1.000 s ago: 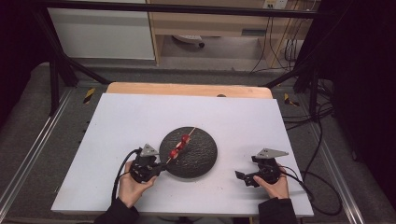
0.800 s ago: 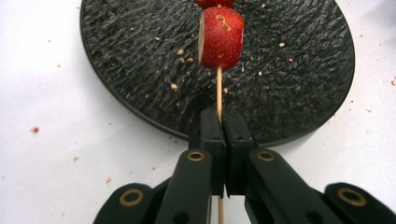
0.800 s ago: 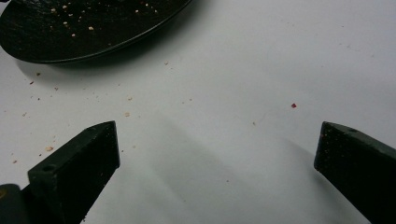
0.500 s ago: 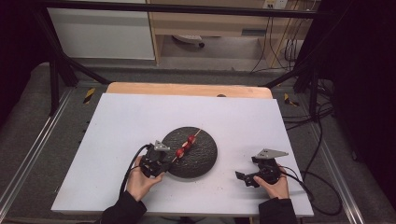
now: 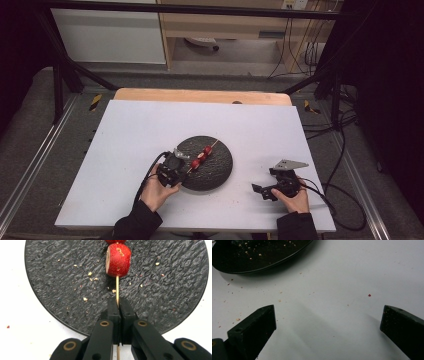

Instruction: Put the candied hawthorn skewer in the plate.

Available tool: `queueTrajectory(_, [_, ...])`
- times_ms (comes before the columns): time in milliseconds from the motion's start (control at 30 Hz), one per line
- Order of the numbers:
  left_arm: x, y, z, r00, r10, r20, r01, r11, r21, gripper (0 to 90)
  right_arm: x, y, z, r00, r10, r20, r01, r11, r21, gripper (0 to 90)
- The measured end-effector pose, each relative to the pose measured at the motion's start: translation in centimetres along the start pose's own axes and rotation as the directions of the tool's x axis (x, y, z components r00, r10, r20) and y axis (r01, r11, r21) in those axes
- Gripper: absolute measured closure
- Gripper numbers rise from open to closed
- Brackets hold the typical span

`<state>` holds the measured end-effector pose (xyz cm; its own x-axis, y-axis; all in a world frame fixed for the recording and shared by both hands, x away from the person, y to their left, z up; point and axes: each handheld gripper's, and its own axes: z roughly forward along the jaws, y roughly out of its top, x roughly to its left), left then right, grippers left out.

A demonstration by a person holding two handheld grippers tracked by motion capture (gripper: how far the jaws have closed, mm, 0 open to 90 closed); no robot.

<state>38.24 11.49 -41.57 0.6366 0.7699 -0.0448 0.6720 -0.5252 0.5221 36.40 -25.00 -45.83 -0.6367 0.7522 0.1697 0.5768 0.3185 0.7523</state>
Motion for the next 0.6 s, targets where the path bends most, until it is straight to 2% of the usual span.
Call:
queueTrajectory(233, [0.1,-0.2,-0.1,0.9998,0.01,0.015,-0.01,0.9999,-0.01,87.3,0.0,0.0,0.0,1.0,0.002,0.002,-0.002,1.0,0.0,1.0])
queueTrajectory(367, [0.4,-0.4,-0.3,0.9988,0.02,0.044,-0.018,0.9989,-0.043,85.4,0.0,0.0,0.0,1.0,0.005,0.0,-0.005,1.0,-0.001,1.0])
queueTrajectory(433, [0.6,-0.5,-0.5,0.9979,0.029,0.058,-0.025,0.9974,-0.068,82.1,0.0,0.0,0.0,1.0,0.006,0.0,-0.006,1.0,-0.001,1.0])
queueTrajectory(533, [0.9,-0.7,-1.1,0.9952,0.058,0.078,-0.049,0.9925,-0.112,73.2,0.0,0.0,0.0,1.0,0.004,0.001,-0.004,1.0,-0.001,1.0])
queueTrajectory(600, [1.3,-0.8,-1.5,0.9932,0.064,0.098,-0.05,0.9888,-0.141,66.1,0.0,0.0,0.0,1.0,0.004,0.002,-0.004,1.0,-0.004,1.0])
